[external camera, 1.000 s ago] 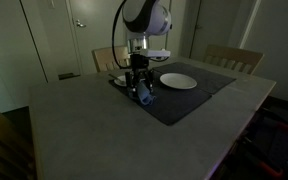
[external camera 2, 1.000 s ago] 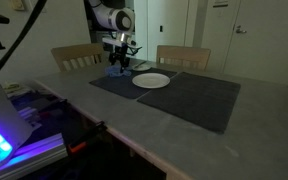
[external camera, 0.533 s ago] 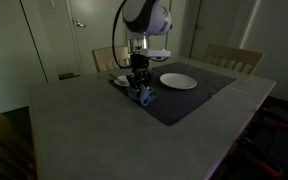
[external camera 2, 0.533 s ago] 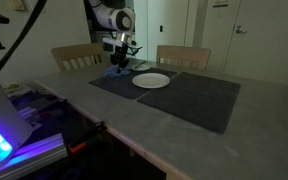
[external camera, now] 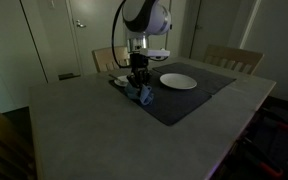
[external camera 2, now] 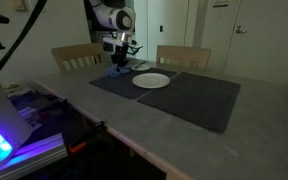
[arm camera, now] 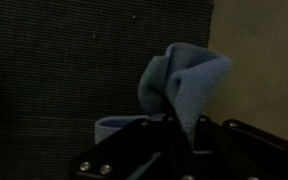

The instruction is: Pick up the towel and clean the plate

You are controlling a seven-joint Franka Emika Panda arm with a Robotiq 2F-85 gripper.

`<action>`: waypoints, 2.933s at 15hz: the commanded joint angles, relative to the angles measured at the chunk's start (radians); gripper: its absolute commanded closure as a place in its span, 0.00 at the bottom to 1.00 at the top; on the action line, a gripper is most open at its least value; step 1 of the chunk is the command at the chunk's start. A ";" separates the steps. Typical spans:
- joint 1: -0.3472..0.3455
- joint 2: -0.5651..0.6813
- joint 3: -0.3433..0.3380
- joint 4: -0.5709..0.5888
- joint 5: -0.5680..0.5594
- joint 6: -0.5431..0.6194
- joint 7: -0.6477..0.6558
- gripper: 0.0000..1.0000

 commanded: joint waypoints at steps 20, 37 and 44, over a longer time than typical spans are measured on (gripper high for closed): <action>-0.046 -0.164 -0.100 0.039 -0.085 -0.113 0.021 0.88; -0.114 -0.249 -0.231 -0.216 -0.234 0.077 0.104 0.98; -0.091 -0.247 -0.290 -0.280 -0.384 0.163 0.270 0.98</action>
